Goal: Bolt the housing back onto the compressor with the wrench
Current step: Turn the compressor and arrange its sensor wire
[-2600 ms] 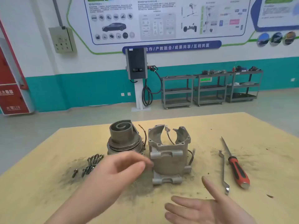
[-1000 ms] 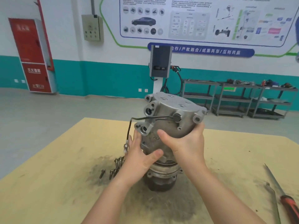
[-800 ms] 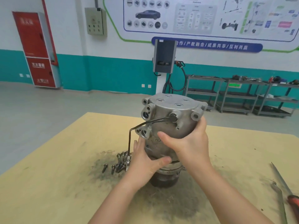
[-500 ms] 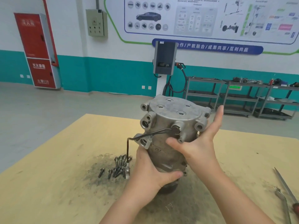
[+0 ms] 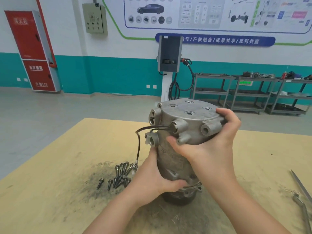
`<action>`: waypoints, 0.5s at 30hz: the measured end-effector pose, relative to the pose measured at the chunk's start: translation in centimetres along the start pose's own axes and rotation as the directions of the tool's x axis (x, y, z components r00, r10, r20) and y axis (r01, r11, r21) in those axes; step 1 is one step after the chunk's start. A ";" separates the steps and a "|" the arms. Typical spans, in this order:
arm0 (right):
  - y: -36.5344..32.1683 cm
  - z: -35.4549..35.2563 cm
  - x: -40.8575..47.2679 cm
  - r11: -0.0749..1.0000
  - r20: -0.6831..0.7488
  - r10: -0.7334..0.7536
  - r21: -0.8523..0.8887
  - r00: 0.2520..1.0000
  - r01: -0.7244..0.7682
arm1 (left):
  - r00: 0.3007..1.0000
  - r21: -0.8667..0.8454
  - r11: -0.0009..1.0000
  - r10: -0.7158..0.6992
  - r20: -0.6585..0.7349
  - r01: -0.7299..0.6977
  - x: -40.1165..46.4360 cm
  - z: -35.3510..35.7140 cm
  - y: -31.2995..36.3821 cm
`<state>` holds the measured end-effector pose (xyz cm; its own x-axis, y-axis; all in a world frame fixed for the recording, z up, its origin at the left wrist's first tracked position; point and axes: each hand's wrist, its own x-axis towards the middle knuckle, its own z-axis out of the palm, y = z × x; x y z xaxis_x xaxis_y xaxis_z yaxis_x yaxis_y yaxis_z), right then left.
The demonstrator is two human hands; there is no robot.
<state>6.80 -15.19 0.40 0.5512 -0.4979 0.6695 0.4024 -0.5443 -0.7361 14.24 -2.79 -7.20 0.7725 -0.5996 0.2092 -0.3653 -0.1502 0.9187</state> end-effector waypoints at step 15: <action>4.5 -5.3 -1.0 0.989 -0.012 -0.116 0.088 0.993 0.117 | 0.952 0.165 0.982 -0.038 -0.304 0.092 -1.8 10.3 0.6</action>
<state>4.21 -20.67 -3.05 0.4916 -0.4395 0.7518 0.5269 -0.5372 -0.6586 7.23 -9.89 -10.44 0.9072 -0.3259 0.2661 -0.3734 -0.3322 0.8661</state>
